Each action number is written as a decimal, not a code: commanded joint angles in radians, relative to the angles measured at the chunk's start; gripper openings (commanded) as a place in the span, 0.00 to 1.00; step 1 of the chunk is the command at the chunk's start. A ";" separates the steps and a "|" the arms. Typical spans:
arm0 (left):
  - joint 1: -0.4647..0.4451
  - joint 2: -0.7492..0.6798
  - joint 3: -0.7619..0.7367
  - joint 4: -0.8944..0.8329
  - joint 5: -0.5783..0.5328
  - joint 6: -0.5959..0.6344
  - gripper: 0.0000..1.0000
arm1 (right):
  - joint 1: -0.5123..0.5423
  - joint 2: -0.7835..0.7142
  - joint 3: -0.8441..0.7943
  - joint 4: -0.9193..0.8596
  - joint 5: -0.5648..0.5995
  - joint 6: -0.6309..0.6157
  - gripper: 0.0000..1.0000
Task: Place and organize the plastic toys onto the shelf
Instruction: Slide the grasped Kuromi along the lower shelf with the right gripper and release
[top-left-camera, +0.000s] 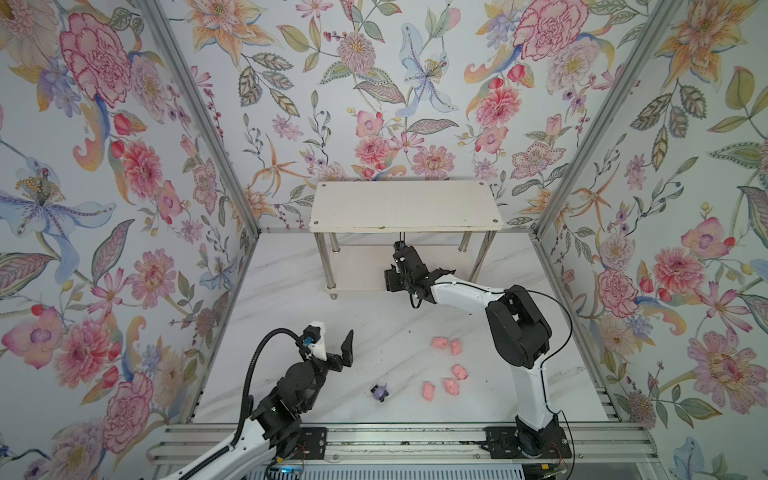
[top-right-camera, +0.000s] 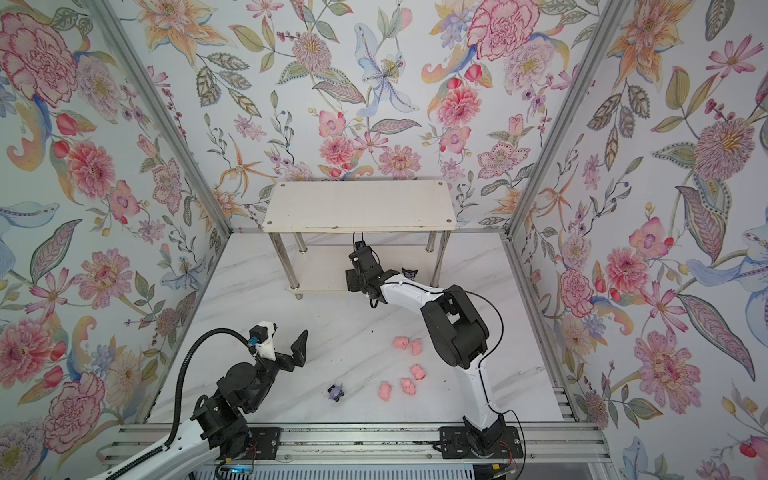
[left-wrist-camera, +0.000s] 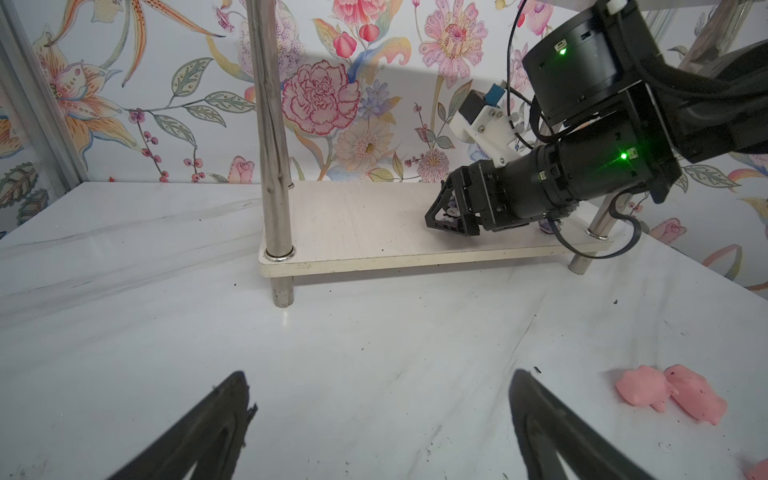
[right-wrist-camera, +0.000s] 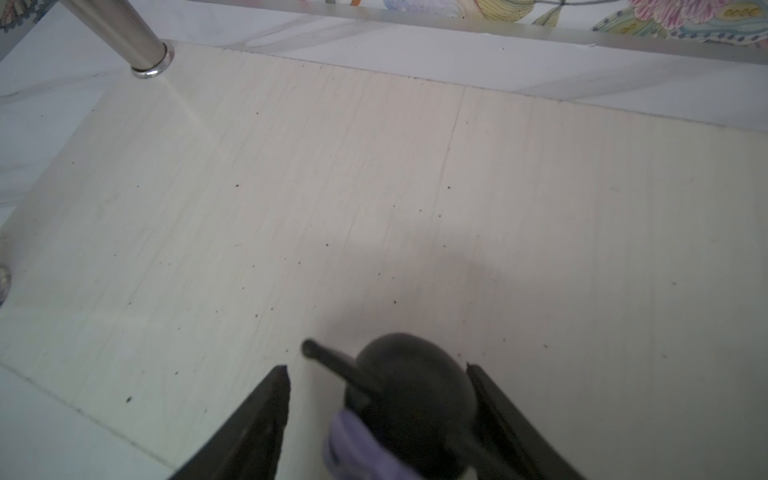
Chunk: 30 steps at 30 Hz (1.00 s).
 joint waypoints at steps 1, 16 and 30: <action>0.016 0.008 -0.017 0.033 -0.017 0.011 0.98 | -0.006 0.030 0.034 0.044 0.058 0.005 0.60; 0.038 0.021 -0.014 0.044 0.015 0.005 0.99 | -0.022 -0.005 -0.076 0.157 -0.031 -0.042 0.35; 0.049 0.035 -0.017 0.052 0.032 0.002 0.99 | -0.046 -0.090 -0.184 0.185 -0.106 -0.021 0.25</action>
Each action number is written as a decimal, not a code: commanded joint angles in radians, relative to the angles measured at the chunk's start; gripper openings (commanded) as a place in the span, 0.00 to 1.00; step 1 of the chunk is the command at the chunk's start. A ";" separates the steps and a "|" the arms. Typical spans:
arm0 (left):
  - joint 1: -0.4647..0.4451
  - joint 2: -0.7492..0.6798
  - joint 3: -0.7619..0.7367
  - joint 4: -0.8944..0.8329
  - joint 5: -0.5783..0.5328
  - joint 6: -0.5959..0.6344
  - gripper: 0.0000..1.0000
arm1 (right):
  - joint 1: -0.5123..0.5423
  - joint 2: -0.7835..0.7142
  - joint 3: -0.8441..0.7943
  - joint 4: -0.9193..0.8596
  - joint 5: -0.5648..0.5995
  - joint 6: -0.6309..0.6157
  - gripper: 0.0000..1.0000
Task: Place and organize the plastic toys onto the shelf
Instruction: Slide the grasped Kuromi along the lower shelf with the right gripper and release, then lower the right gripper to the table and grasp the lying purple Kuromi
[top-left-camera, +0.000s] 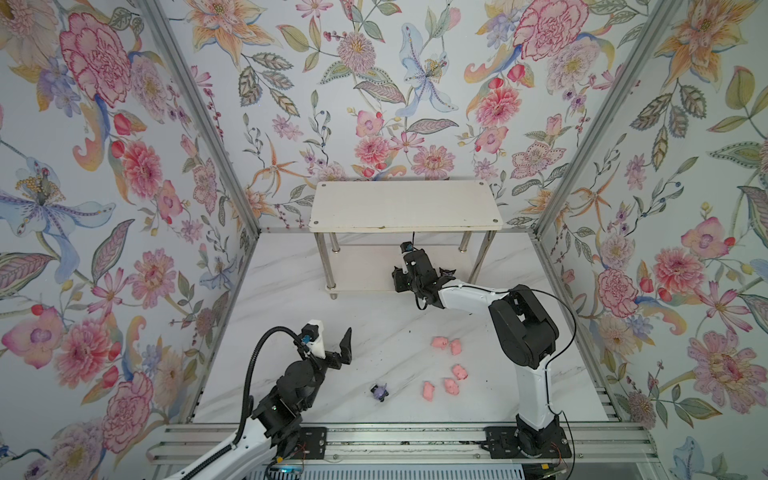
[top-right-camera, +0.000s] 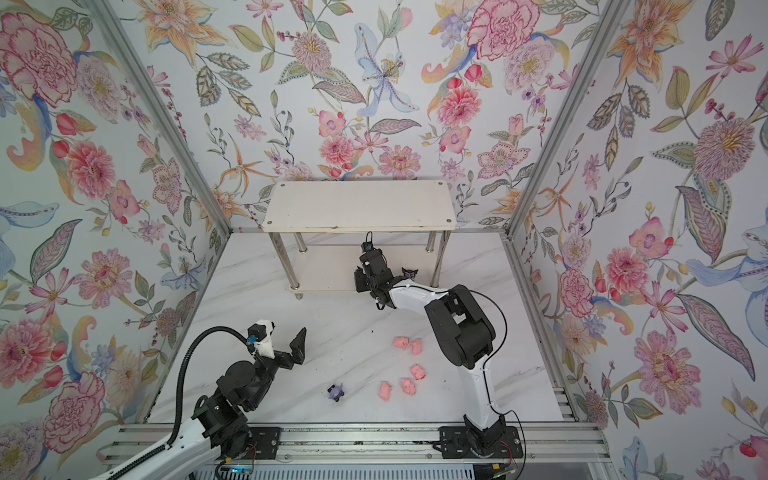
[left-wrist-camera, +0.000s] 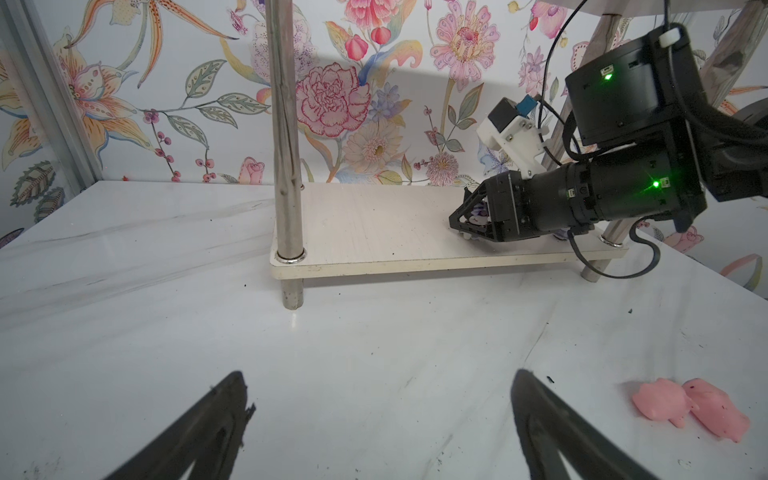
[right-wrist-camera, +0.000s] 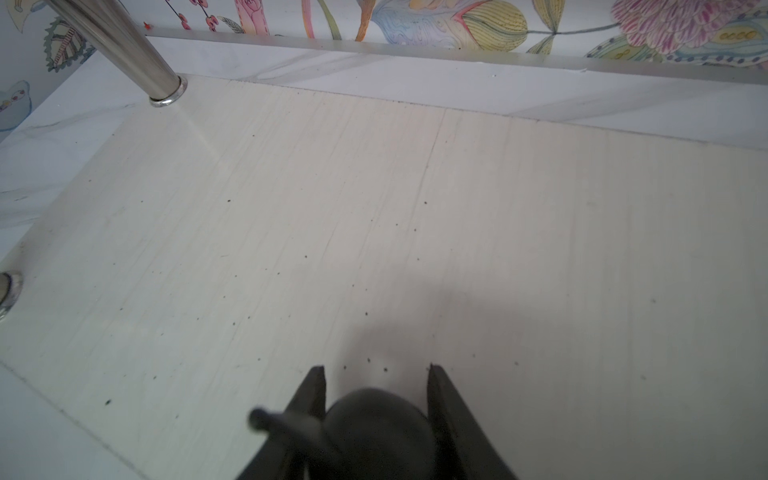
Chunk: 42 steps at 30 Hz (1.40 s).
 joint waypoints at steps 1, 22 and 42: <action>0.014 0.008 -0.013 0.020 0.018 0.002 0.99 | -0.005 -0.047 -0.031 -0.014 -0.027 0.006 0.25; 0.023 0.015 -0.015 0.026 0.025 -0.001 0.99 | -0.004 -0.042 -0.026 -0.031 -0.015 -0.004 0.71; 0.032 0.009 -0.019 0.027 0.027 -0.005 0.99 | 0.033 -0.391 -0.182 -0.069 0.049 0.012 0.87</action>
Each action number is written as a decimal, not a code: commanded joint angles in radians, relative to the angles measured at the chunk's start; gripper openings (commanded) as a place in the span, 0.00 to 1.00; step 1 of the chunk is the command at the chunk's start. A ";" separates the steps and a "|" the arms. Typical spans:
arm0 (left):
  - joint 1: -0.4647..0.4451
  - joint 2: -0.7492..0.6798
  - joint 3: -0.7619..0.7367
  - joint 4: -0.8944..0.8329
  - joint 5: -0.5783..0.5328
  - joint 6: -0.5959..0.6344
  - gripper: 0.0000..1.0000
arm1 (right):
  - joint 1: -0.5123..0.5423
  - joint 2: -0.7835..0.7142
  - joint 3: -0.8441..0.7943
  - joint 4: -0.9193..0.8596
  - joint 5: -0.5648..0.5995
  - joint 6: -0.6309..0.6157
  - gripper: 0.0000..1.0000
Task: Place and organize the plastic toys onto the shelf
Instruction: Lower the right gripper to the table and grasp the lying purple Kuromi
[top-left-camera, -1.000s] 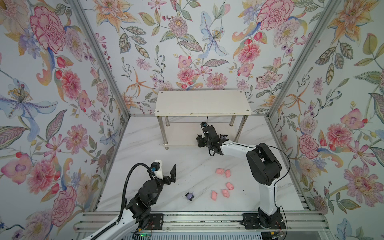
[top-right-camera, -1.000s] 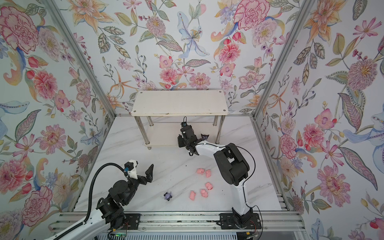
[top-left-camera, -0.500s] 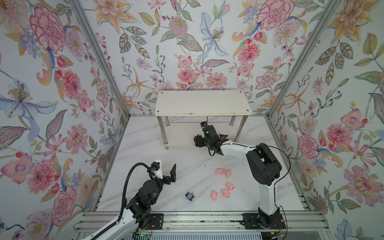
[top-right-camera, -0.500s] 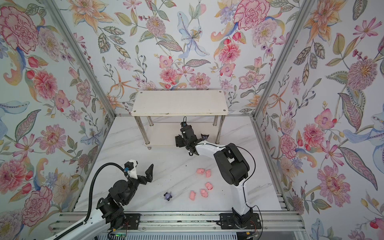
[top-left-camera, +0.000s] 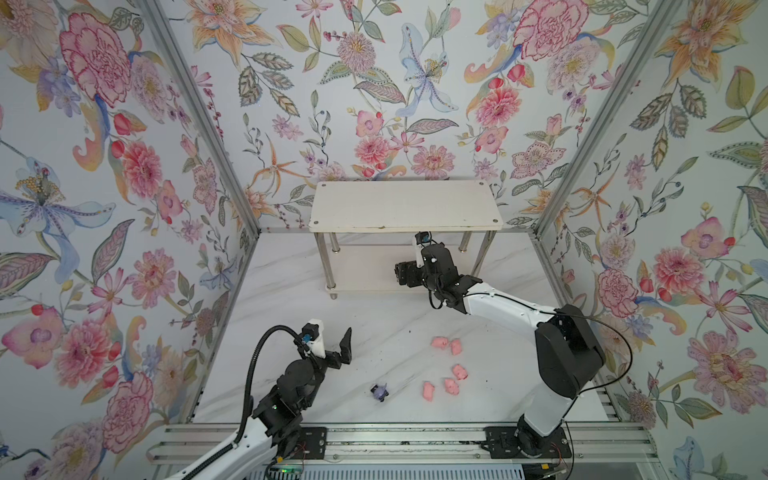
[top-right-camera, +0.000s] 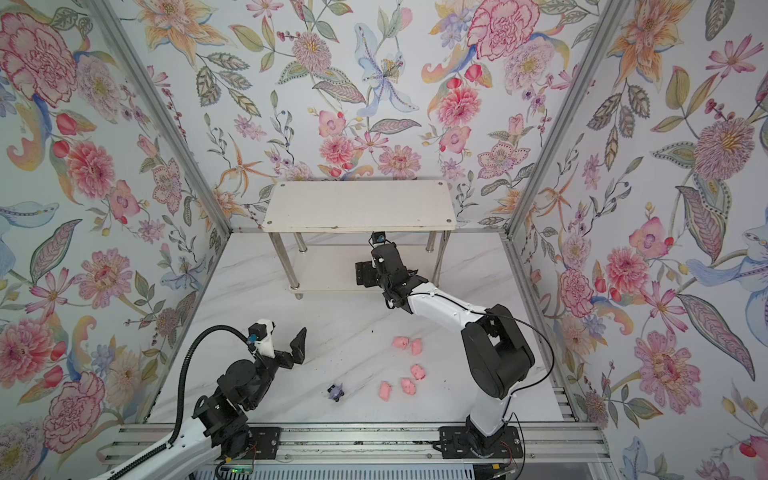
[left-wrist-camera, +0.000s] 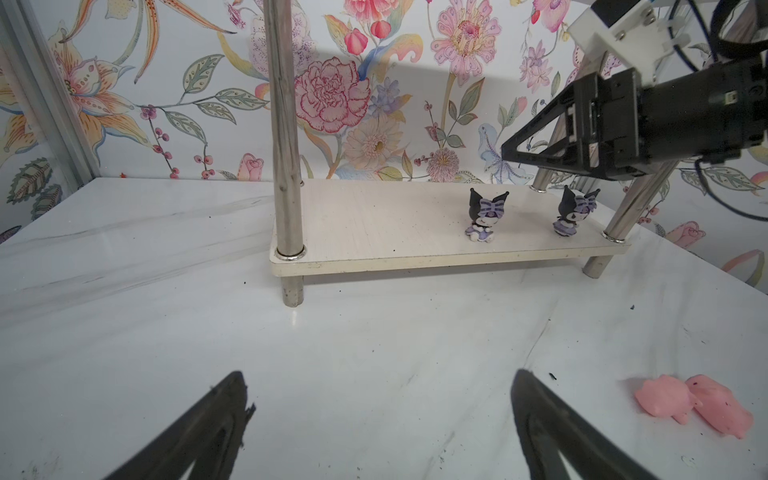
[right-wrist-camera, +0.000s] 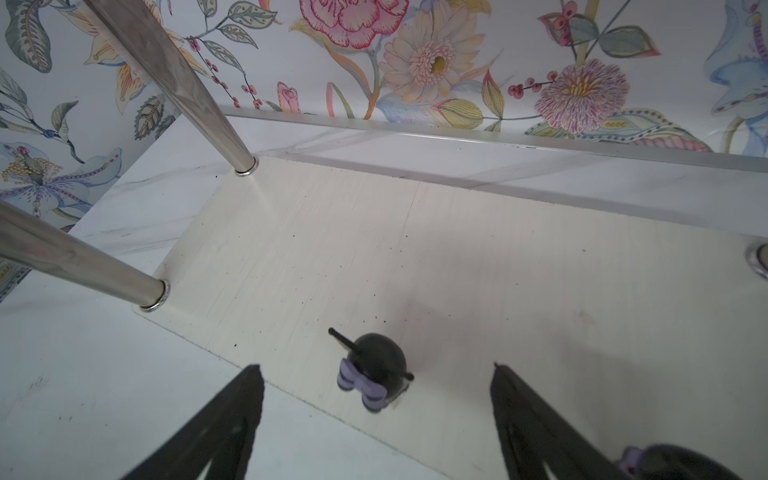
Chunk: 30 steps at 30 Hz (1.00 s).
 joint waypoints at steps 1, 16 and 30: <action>0.015 -0.007 -0.020 0.020 0.003 -0.005 0.99 | 0.040 -0.086 -0.061 -0.015 0.021 0.010 0.86; 0.020 -0.063 0.047 -0.192 0.154 -0.135 0.77 | 0.334 -0.501 -0.513 -0.154 -0.138 0.016 0.46; 0.003 0.058 0.008 -0.108 0.112 -0.412 0.74 | 0.891 -0.329 -0.581 -0.180 0.153 0.036 0.61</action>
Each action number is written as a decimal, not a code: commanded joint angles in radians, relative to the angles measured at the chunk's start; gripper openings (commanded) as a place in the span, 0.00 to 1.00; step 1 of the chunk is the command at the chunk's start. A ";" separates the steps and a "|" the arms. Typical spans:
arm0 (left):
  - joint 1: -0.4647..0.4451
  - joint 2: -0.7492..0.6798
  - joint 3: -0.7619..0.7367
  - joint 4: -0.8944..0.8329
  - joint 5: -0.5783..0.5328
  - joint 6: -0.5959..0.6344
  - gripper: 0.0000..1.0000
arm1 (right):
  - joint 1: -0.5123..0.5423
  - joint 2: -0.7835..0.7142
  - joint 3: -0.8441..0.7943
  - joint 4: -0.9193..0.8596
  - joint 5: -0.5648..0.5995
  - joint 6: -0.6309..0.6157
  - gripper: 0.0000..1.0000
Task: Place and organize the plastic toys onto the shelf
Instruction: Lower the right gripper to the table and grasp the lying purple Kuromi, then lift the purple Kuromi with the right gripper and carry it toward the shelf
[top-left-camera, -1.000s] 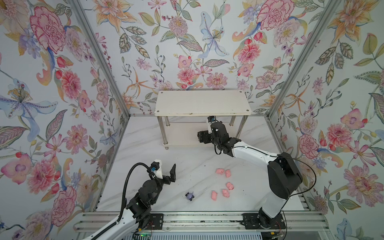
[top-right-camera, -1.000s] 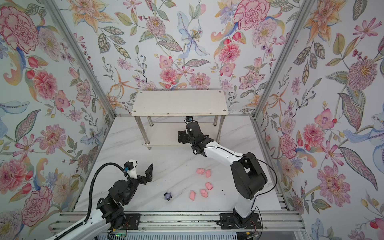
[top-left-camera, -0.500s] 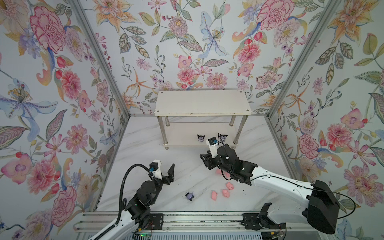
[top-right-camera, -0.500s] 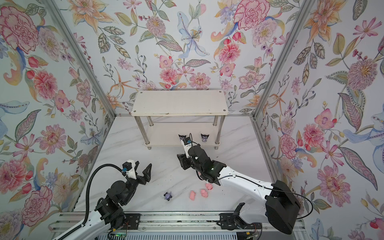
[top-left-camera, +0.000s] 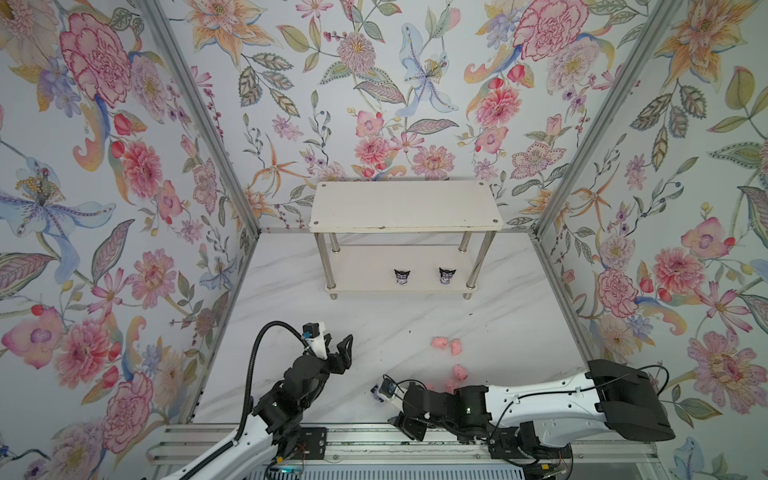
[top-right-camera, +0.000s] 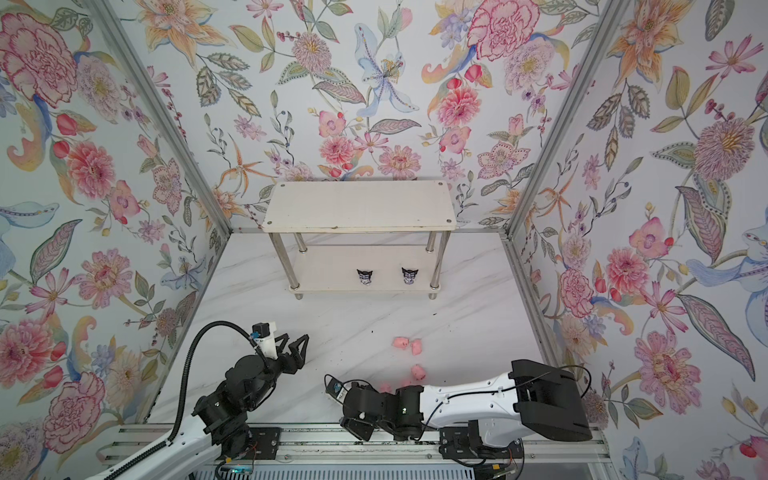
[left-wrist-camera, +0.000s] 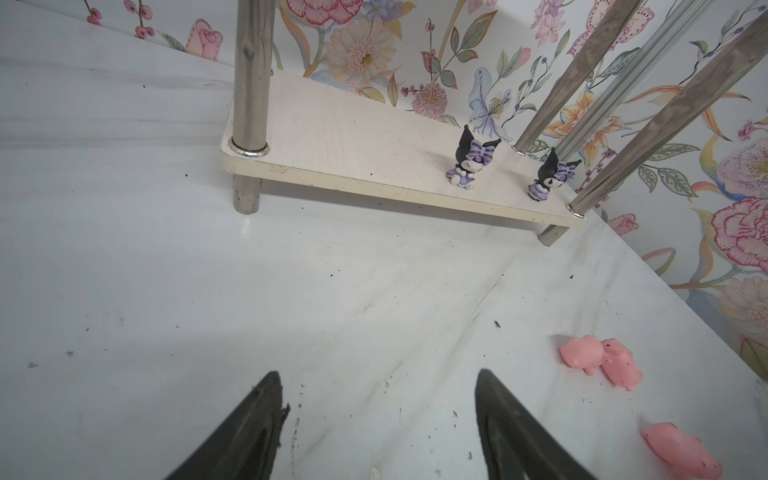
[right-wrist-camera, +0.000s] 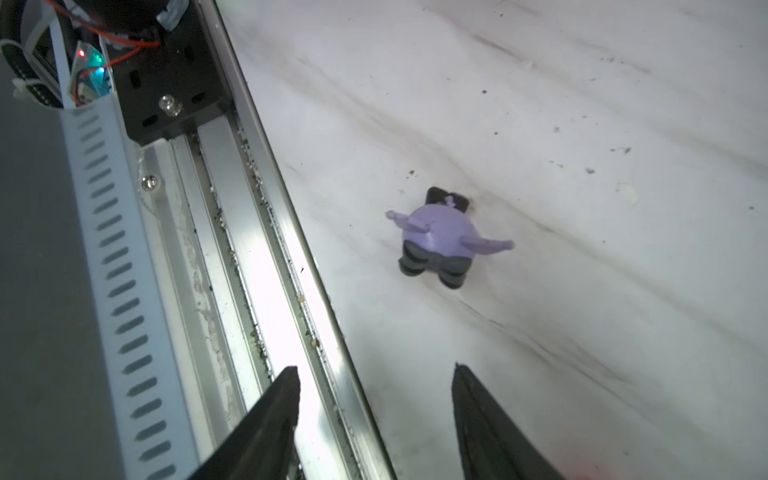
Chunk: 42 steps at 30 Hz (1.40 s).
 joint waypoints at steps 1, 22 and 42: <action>-0.013 0.013 -0.025 0.075 -0.025 -0.092 0.74 | 0.025 0.038 0.020 -0.020 0.117 0.026 0.64; -0.037 0.036 -0.034 0.085 -0.159 -0.039 0.80 | -0.142 0.289 0.141 0.184 -0.075 -0.075 0.77; 0.028 0.047 0.016 0.038 -0.128 0.179 0.86 | -0.364 0.509 0.443 0.144 -0.225 -0.105 0.19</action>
